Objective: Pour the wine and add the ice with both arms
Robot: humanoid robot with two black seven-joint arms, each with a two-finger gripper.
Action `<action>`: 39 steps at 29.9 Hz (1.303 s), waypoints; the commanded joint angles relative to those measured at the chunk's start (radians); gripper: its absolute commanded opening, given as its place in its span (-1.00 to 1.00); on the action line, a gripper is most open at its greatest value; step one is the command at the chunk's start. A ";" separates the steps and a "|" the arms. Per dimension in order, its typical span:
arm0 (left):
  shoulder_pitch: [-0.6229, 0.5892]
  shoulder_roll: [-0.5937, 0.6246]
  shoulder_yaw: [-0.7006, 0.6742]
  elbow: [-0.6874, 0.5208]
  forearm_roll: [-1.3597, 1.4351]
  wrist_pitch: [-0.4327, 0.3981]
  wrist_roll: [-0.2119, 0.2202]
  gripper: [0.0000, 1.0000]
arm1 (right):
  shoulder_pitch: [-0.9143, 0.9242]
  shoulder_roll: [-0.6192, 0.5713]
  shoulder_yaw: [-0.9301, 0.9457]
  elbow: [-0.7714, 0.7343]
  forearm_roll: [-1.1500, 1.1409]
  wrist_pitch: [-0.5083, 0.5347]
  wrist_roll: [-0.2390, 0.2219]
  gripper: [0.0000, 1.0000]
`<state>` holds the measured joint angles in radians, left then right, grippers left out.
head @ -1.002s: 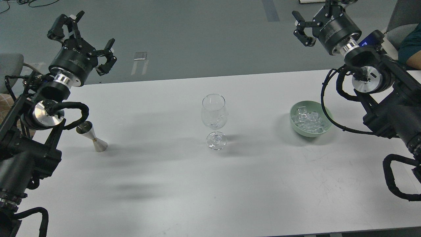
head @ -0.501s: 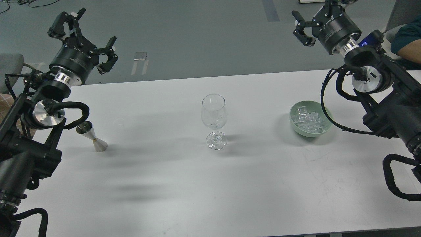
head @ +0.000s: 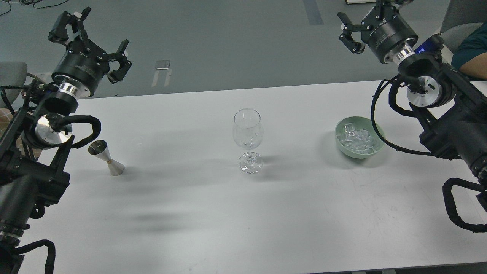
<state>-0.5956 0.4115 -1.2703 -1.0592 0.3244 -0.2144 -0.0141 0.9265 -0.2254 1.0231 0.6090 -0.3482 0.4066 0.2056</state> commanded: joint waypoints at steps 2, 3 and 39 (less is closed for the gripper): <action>0.000 0.001 0.002 -0.015 0.004 0.001 0.003 0.97 | 0.000 0.000 0.000 0.000 0.000 0.000 0.000 1.00; 0.000 0.001 0.000 -0.015 0.004 0.003 0.003 0.97 | 0.000 0.000 0.000 0.000 -0.002 -0.002 0.000 1.00; 0.241 0.193 -0.127 -0.280 -0.195 0.056 0.132 0.98 | -0.003 0.003 -0.001 0.009 0.000 -0.002 0.000 1.00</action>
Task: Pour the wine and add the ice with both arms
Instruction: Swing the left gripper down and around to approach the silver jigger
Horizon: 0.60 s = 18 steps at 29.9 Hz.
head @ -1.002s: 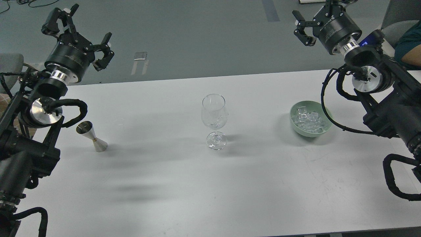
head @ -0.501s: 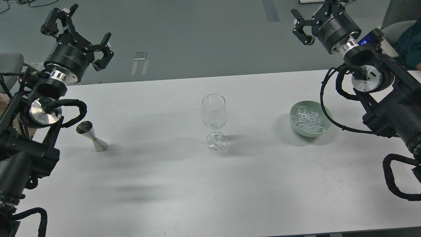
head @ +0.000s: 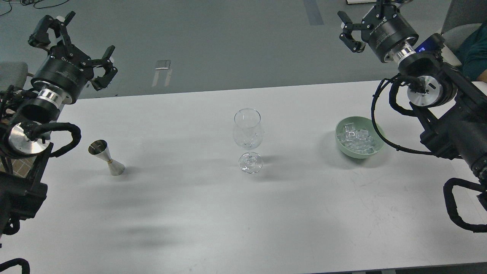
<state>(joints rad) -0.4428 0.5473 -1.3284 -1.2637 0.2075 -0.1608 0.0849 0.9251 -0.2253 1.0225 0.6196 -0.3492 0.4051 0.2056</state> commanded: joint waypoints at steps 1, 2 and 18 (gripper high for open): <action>0.146 0.086 -0.107 -0.110 -0.104 0.001 0.036 0.98 | -0.002 0.004 -0.001 0.000 0.001 0.000 0.000 1.00; 0.177 0.098 -0.126 -0.129 -0.118 0.001 0.039 0.97 | -0.003 0.004 -0.001 0.000 -0.001 0.000 0.000 1.00; 0.956 -0.070 -0.609 -0.502 -0.326 0.003 0.154 0.93 | -0.019 0.021 -0.012 -0.001 -0.001 0.000 0.000 1.00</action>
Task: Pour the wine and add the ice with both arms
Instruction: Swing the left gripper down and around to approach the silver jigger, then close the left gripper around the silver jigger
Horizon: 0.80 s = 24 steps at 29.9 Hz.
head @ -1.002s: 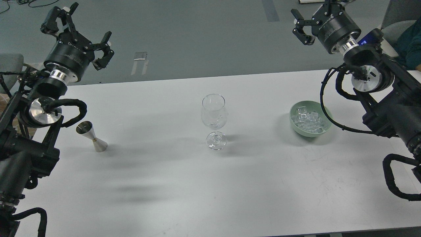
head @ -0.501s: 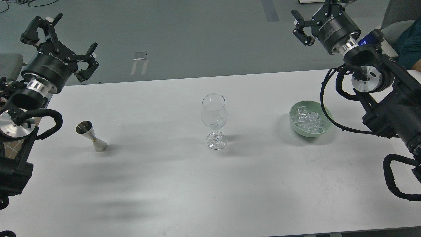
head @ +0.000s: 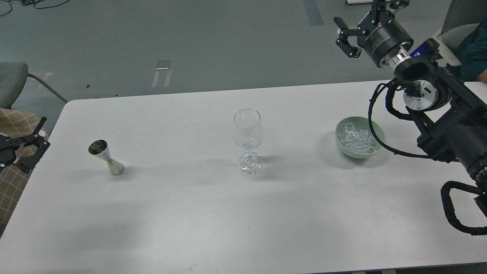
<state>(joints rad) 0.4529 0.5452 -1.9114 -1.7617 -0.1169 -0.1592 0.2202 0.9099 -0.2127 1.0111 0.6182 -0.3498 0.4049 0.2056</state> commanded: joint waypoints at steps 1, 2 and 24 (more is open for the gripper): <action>0.073 -0.082 -0.028 -0.004 -0.001 0.001 0.025 0.93 | -0.003 0.009 0.000 0.000 0.000 0.000 0.000 1.00; 0.090 -0.111 -0.026 -0.004 -0.001 0.000 0.036 0.93 | -0.003 0.009 0.000 0.000 0.000 0.000 0.000 1.00; -0.137 -0.456 0.095 0.177 0.163 0.128 0.031 0.96 | -0.019 0.006 -0.002 0.000 -0.006 -0.014 0.000 1.00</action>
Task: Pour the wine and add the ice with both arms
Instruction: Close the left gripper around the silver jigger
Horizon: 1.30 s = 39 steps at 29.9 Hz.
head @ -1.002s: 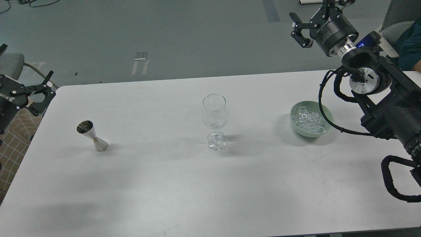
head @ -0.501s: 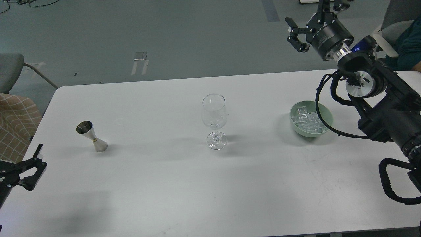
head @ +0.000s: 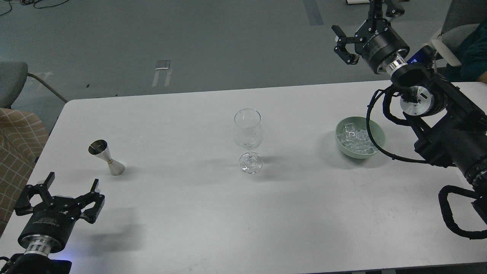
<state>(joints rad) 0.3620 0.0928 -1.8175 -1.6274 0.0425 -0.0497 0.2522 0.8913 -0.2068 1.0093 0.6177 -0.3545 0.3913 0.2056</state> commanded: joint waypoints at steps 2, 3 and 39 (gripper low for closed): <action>-0.069 -0.005 0.001 0.075 0.008 0.022 -0.002 0.96 | 0.000 0.001 0.000 0.000 -0.003 -0.006 0.000 1.00; -0.075 -0.007 0.000 0.086 0.013 0.024 -0.002 0.96 | 0.000 0.001 0.000 0.000 -0.003 -0.006 0.000 1.00; -0.474 -0.085 0.020 0.524 0.164 0.021 -0.013 0.97 | 0.003 0.001 -0.035 -0.003 -0.008 -0.020 0.000 1.00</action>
<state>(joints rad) -0.0901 0.0058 -1.7984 -1.1252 0.1904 -0.0265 0.2405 0.8918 -0.2044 0.9740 0.6153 -0.3621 0.3711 0.2056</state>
